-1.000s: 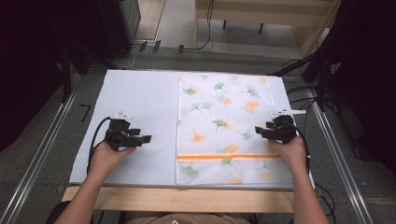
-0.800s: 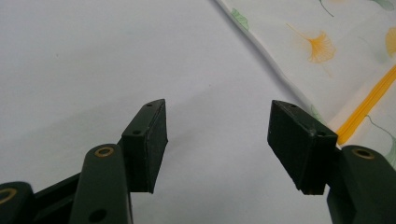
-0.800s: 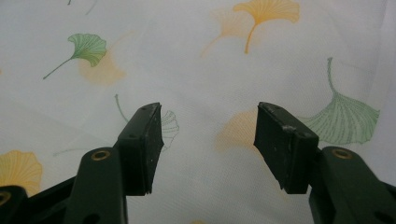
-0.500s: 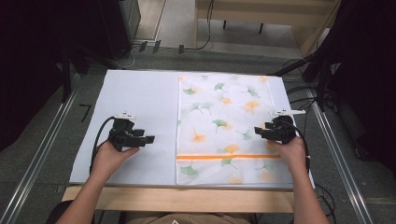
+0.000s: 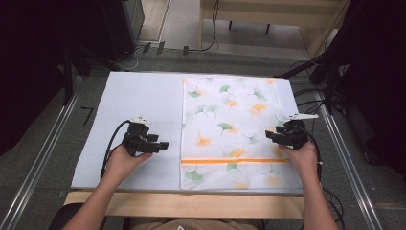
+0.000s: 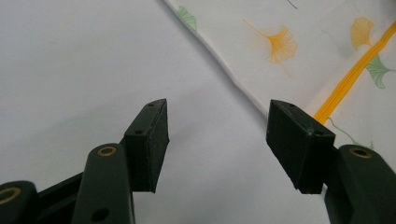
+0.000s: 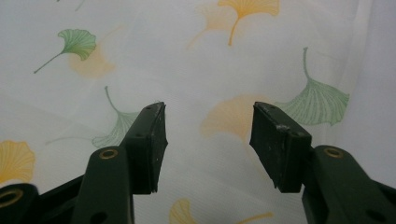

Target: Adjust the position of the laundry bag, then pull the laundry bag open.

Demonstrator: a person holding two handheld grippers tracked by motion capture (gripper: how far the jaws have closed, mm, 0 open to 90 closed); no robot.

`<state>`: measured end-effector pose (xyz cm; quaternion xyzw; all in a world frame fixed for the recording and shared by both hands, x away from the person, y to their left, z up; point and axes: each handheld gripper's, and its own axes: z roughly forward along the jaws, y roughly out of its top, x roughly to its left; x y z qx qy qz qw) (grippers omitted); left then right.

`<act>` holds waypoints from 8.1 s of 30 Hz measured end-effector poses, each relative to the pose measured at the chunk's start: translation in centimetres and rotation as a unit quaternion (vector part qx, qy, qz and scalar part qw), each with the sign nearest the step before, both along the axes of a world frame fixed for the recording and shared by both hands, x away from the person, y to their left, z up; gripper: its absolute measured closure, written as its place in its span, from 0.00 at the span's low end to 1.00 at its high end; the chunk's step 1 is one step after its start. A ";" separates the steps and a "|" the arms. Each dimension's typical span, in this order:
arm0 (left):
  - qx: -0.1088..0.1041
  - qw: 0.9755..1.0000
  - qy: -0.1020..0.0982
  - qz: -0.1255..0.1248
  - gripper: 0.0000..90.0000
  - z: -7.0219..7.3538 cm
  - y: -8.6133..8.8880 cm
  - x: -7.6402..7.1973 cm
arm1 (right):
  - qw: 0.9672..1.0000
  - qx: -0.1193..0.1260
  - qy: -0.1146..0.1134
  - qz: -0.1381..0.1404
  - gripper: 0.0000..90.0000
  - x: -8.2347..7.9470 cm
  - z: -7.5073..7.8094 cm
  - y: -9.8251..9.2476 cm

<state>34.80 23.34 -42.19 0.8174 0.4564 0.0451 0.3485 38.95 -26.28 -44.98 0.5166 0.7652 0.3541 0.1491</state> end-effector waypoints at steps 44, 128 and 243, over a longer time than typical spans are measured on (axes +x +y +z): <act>0.029 0.999 0.028 -0.029 0.48 -2.9 -6.5 2.0 | 0.997 -0.026 0.032 -0.062 0.47 -2.0 -1.9 -5.0; -0.027 0.998 0.056 -0.008 1.00 -0.2 0.9 2.2 | 0.997 -0.010 0.066 0.041 0.97 -0.1 -0.4 2.7; -0.007 0.998 0.005 -0.067 0.44 2.1 -2.3 -0.1 | 0.992 0.009 0.035 0.124 0.66 -6.3 2.6 6.4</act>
